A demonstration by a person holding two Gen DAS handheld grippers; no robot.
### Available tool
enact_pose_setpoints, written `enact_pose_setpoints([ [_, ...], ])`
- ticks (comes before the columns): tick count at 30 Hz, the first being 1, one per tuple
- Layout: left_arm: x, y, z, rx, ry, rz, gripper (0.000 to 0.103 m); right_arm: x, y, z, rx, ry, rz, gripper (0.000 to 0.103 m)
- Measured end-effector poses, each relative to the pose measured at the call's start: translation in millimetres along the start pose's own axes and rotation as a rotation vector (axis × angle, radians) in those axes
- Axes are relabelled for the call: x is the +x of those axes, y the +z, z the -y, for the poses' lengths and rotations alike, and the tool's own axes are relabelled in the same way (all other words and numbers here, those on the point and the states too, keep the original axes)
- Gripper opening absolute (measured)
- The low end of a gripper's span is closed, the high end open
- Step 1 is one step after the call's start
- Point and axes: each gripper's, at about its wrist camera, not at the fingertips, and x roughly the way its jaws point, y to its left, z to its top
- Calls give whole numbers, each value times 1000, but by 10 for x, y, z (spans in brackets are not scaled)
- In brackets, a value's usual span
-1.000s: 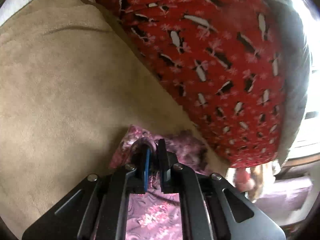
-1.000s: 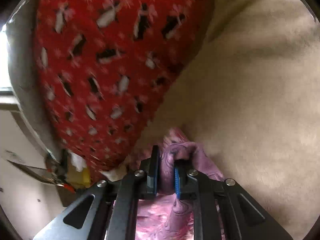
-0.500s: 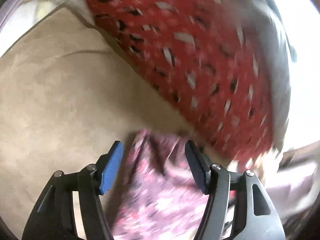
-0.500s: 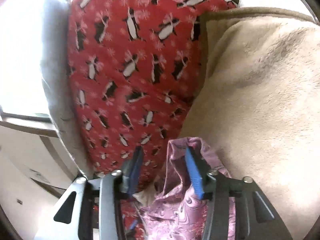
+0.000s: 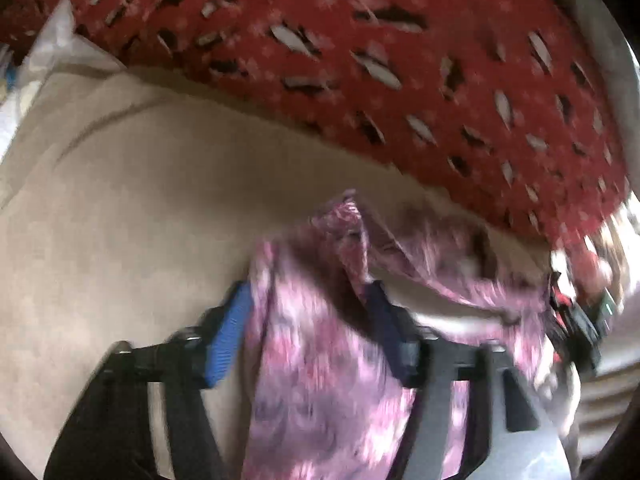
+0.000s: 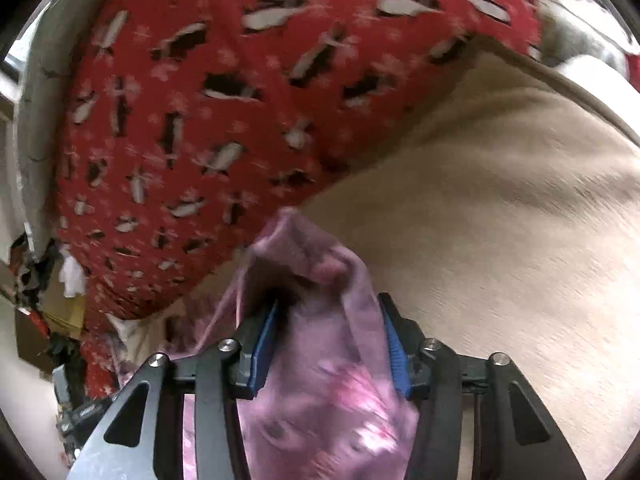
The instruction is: Fold small clothes
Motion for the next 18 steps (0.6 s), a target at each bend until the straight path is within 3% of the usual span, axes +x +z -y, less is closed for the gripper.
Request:
enact_pose_setpoints([
  [2,105,129,-42,-33,52,2,5,-52,102,-22,8,44,45,5],
  [4,208,237,-229,-116,134,-5,5,-130,163,9,19,45,96,4],
  [5,222,252,-342,-153,156,-10,5,-110,203,72,42,2,97,4],
  [6,235,265,-482,-205,140,-23,5,-29,228,190,93,-42,51,5],
  [8,230,225,-686,-278,-1,-56,6,73,203,374,170,-64,-37,11],
  [10,180,152,-778,-277,-64,-67,6,-48,125,499,204,-31,13,13],
  [11,155,111,-787,-261,-97,-73,13,-102,88,542,224,15,29,22],
  [12,132,62,-791,-251,-150,-84,25,-137,40,609,261,68,24,41],
  [13,107,19,-785,-242,-192,-90,32,-150,-11,666,296,99,15,49],
  [14,78,-24,-762,-230,-226,-91,48,-148,-33,683,309,105,8,57],
  [15,53,-74,-727,-212,-243,-87,59,-122,-69,698,314,101,-13,57],
  [16,49,-101,-689,-196,-245,-90,62,-101,-91,685,300,93,-24,57],
  [17,46,-122,-640,-181,-246,-95,62,-76,-88,605,283,81,-25,56],
  [18,28,-123,-562,-167,-234,-91,60,-90,-85,515,239,65,-19,48],
])
